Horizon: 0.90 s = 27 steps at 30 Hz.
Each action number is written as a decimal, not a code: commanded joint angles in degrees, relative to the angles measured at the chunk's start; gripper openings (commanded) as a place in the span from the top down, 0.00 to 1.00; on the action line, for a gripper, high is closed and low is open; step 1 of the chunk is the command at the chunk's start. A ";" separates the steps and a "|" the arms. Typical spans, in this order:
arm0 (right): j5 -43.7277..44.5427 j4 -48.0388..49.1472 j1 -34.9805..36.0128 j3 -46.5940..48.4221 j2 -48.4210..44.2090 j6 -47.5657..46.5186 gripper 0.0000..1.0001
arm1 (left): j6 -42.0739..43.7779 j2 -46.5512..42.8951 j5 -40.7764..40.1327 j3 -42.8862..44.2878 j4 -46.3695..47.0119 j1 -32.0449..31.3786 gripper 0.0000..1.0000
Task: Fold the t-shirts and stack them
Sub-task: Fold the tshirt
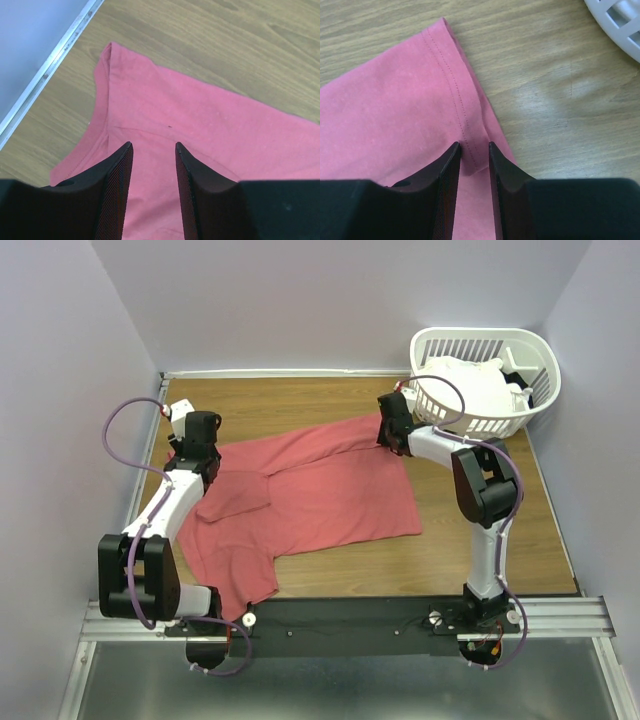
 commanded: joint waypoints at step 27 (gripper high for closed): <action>9.08 0.00 -0.33 -1.89 -0.89 -8.64 0.72 | 0.27 3.01 -0.97 1.23 0.42 -0.34 0.52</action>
